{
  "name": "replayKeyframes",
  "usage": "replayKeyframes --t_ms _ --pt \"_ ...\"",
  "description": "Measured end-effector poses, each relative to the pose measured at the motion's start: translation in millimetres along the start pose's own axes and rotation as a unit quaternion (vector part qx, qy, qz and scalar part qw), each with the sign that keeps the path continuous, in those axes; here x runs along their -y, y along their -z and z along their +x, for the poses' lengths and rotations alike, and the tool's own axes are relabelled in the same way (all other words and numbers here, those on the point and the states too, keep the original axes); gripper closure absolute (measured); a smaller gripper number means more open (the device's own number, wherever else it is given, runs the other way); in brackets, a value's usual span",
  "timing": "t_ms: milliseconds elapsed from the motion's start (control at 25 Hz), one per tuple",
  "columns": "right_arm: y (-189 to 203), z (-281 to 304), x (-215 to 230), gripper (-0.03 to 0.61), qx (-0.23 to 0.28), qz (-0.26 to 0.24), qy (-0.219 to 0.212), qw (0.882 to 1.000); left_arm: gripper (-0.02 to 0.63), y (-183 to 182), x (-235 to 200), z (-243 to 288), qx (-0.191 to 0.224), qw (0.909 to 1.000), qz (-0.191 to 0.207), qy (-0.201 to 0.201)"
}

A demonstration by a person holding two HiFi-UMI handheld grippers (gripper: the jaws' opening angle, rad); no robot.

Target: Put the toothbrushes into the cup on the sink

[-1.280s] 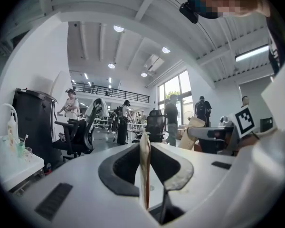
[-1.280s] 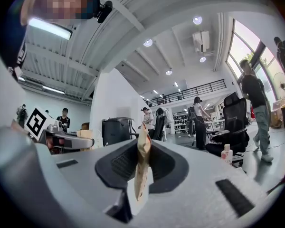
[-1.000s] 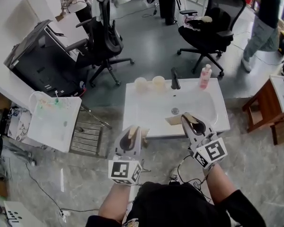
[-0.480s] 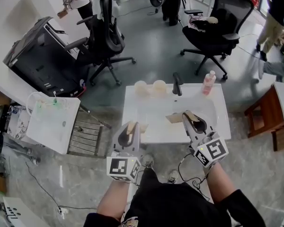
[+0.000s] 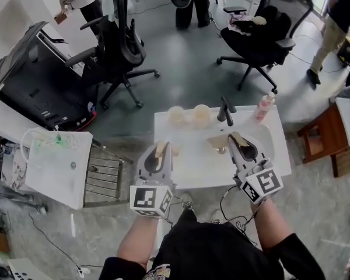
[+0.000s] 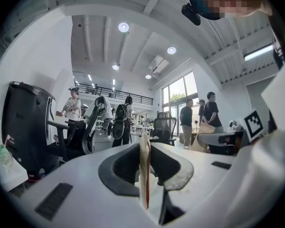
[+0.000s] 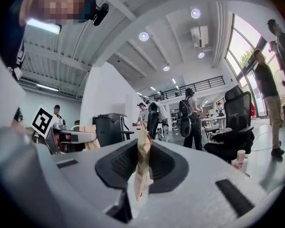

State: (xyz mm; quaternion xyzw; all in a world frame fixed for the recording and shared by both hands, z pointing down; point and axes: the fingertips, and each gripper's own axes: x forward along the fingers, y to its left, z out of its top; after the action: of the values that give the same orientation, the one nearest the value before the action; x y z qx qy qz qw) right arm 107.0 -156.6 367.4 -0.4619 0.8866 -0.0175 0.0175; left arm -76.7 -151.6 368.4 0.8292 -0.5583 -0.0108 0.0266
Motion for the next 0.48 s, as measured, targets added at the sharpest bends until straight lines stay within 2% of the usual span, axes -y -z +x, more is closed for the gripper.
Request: replayKeyframes --t_ms 280,480 --pt "7 38 0 0.522 -0.009 -0.003 0.040 0.999 0.554 -2 -50 45 0.019 0.9995 -0.007 0.025" --pt "15 54 2 0.522 -0.016 -0.002 0.060 0.998 0.554 -3 -76 72 0.048 0.9983 -0.011 0.031"
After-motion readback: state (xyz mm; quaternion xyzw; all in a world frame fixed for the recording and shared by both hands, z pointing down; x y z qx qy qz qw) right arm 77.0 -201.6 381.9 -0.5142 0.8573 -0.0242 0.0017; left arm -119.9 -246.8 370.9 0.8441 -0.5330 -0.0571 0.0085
